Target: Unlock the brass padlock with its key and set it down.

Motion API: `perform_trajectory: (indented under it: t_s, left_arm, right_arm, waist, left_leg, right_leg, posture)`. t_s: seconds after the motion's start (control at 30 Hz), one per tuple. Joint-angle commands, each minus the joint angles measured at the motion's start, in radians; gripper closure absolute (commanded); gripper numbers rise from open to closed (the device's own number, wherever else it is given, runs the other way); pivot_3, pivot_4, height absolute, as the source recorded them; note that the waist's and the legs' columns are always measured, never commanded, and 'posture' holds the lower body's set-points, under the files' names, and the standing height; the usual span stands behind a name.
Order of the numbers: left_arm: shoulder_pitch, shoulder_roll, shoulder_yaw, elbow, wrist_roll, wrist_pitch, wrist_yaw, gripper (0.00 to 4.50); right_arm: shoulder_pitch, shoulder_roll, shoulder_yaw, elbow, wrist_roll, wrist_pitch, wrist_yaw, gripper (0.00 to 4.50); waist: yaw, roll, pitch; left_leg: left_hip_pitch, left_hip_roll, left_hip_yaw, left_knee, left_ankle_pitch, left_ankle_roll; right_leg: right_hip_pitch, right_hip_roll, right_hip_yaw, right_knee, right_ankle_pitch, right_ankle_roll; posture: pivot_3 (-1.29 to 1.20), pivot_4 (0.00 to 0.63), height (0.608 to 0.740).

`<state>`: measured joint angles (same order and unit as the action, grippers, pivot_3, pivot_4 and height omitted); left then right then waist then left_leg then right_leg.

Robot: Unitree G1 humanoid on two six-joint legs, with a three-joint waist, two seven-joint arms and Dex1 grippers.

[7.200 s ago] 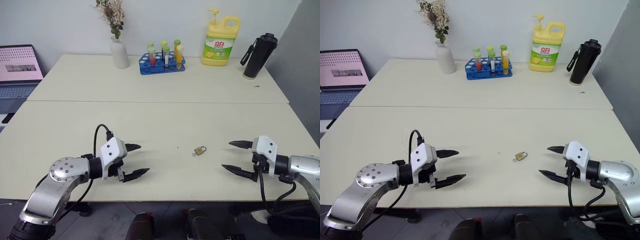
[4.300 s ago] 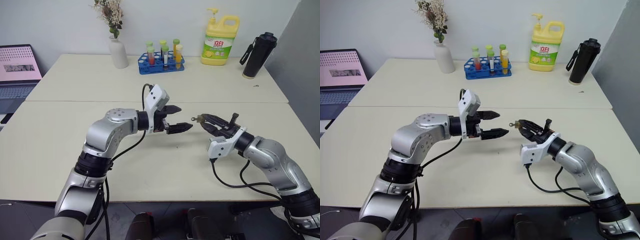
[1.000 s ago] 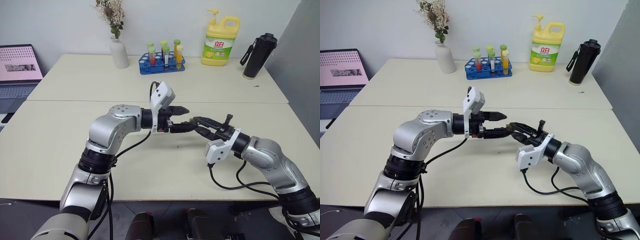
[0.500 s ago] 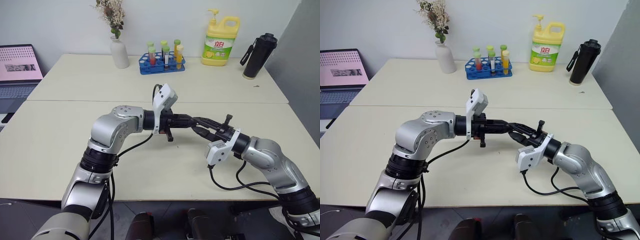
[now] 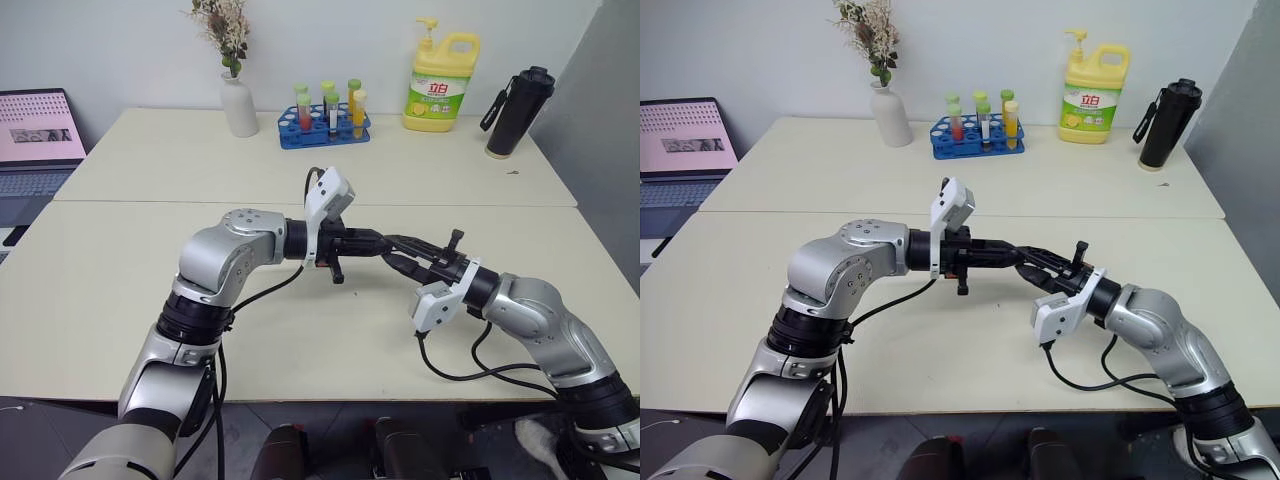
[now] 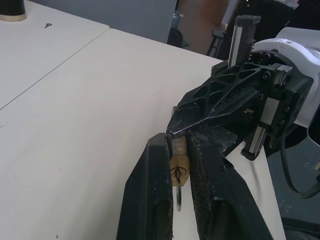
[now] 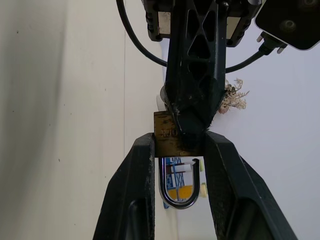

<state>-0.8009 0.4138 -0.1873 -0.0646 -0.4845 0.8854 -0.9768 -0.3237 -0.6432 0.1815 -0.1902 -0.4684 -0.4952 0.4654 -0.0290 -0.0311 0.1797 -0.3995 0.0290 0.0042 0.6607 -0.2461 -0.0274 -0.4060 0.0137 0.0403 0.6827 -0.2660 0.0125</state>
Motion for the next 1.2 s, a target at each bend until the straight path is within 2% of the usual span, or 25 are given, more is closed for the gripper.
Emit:
perform_trajectory:
  t_s: [0.03,0.07,0.17,0.23,0.33,0.4,0.47,0.6,0.7,0.87,1.2]
  left_arm:
    - [-0.008,0.008,-0.007,-0.008,-0.012,0.010,-0.010,4.34]
    - [-0.008,0.007,-0.004,-0.006,-0.014,0.005,-0.011,4.34]
    - [-0.012,0.013,-0.004,0.017,0.001,-0.040,-0.028,4.34]
    - [-0.009,0.026,-0.008,0.022,0.007,-0.073,-0.060,4.34]
    - [-0.006,0.033,-0.005,0.025,0.001,-0.080,-0.073,4.34]
    - [-0.004,0.043,-0.013,0.018,0.000,-0.100,-0.104,4.34]
    - [-0.003,0.047,-0.017,0.015,0.000,-0.115,-0.125,4.34]
    - [-0.008,0.055,-0.027,0.009,0.014,-0.149,-0.147,4.34]
    - [-0.008,0.059,-0.031,0.006,0.018,-0.164,-0.159,4.34]
    - [-0.001,0.070,-0.039,-0.024,0.008,-0.170,-0.179,4.34]
    - [0.013,0.087,-0.029,-0.084,-0.020,-0.145,-0.197,4.34]
  right_arm:
    - [-0.024,0.015,-0.054,-0.032,0.089,0.029,-0.007,2.82]
    - [-0.021,0.014,-0.060,-0.032,0.096,0.041,-0.002,2.50]
    - [0.022,-0.013,-0.057,-0.017,0.250,0.123,0.117,1.43]
    - [0.055,-0.027,-0.086,-0.041,0.384,0.198,0.181,1.39]
    - [0.078,-0.042,-0.121,-0.088,0.471,0.251,0.220,1.39]
    - [0.111,-0.063,-0.146,-0.156,0.591,0.352,0.279,1.39]
    - [0.132,-0.081,-0.163,-0.202,0.663,0.418,0.316,1.96]
    - [0.136,-0.128,-0.179,-0.303,0.834,0.610,0.385,3.43]
    - [0.112,-0.135,-0.178,-0.338,0.890,0.693,0.397,4.49]
    - [0.054,-0.103,-0.161,-0.331,0.897,0.750,0.375,4.50]
    - [0.000,-0.082,-0.119,-0.254,0.843,0.728,0.428,4.50]
  waist:
    - [0.000,0.000,0.000]
    - [0.000,0.000,0.000]
    - [0.000,0.000,0.000]
    - [0.000,0.000,0.000]
    - [0.000,0.000,0.000]
    - [0.001,0.000,0.000]
    - [0.001,0.000,0.000]
    - [0.000,0.000,0.000]
    - [-0.001,0.000,0.000]
    - [0.000,0.000,0.000]
    - [0.000,0.000,0.000]
  left_leg:
    - [0.000,0.000,0.000,0.000,0.000,0.000]
    - [0.000,0.000,0.000,0.000,0.000,0.000]
    - [0.000,0.000,0.000,0.000,0.000,0.000]
    - [0.000,0.000,0.000,0.000,0.000,0.000]
    - [0.000,0.000,0.000,0.000,0.000,0.000]
    - [0.000,0.000,0.000,0.000,0.000,0.000]
    - [0.000,0.000,0.000,0.000,0.000,0.000]
    - [0.000,0.000,0.000,0.000,0.000,0.000]
    - [0.000,0.000,0.000,0.000,0.000,0.000]
    - [0.000,0.000,0.000,0.000,0.000,0.000]
    - [-0.001,0.000,-0.001,0.000,0.000,0.000]
  right_leg:
    - [0.000,0.000,0.000,0.000,0.000,0.000]
    - [0.000,0.000,0.000,0.000,0.000,0.000]
    - [0.000,0.000,0.000,0.000,0.000,0.000]
    - [0.000,0.000,0.000,0.000,0.000,0.000]
    - [0.000,0.000,0.000,0.000,0.000,0.000]
    - [0.000,0.000,0.000,0.000,0.000,0.000]
    - [0.000,0.000,0.000,0.000,0.000,0.000]
    - [0.000,0.000,0.000,0.000,0.000,0.000]
    - [0.000,0.000,-0.001,0.000,0.000,0.000]
    - [0.000,0.000,0.000,-0.001,0.000,0.000]
    - [0.000,0.000,-0.001,-0.001,0.000,0.000]
  posture:
    - [0.00,0.150,0.740]
    - [0.00,0.150,0.740]
    - [0.00,0.150,0.740]
    - [0.00,0.150,0.740]
    - [0.00,0.150,0.740]
    - [0.00,0.150,0.740]
    - [0.00,0.150,0.740]
    - [0.00,0.150,0.740]
    - [0.00,0.150,0.740]
    - [0.00,0.150,0.740]
    - [0.00,0.150,0.740]
